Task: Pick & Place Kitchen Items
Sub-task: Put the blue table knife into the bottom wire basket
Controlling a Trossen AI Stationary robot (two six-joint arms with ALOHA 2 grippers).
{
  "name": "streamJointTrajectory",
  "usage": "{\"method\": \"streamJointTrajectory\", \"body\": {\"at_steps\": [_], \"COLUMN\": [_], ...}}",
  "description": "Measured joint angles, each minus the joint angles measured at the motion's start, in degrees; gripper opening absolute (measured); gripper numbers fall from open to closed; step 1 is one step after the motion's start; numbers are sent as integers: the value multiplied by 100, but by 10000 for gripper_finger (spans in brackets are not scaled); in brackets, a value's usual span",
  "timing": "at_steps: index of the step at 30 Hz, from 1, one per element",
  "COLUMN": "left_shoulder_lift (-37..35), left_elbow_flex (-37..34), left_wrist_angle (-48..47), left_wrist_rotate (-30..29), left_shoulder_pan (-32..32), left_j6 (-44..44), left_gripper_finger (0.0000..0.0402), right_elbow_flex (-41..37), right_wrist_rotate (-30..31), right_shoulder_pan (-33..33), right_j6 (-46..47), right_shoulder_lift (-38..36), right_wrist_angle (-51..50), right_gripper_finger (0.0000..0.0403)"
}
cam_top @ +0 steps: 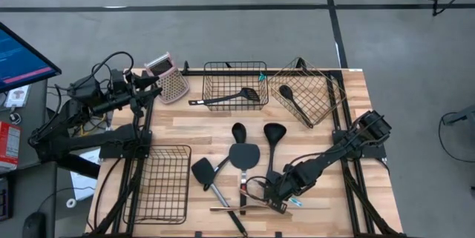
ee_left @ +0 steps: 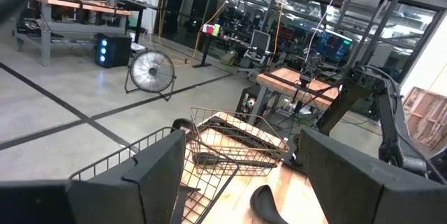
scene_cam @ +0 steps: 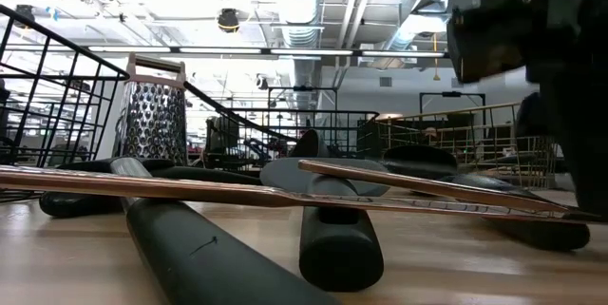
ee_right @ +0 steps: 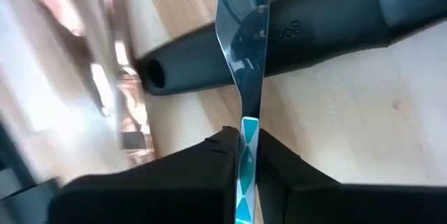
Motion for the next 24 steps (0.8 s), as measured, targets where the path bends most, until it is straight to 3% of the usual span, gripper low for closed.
{"method": "streamJointTrajectory", "body": {"at_steps": [4,14,19,24], "left_shoulder_lift": [0,1,68,334], "left_elbow_flex": [0,0,0,0], "left_wrist_angle": [-1,41,293,651], "left_wrist_rotate": [0,67,460,841], "left_shoulder_pan": [0,0,0,0], "left_j6": [0,-12,-53,-97], "left_gripper_finger": [263,263,263,263], "right_elbow_flex": [40,42,49,53], "right_wrist_rotate": [75,1367,2207,2470], "right_shoulder_pan": [-8,-202,-573,-1074], "right_j6": [50,375,-57,-949], "right_shoulder_lift": [-438,-1833,-2377,-2656], "right_wrist_angle": [-220,-601,-381,343], "right_gripper_finger": [19,19,19,19]}}
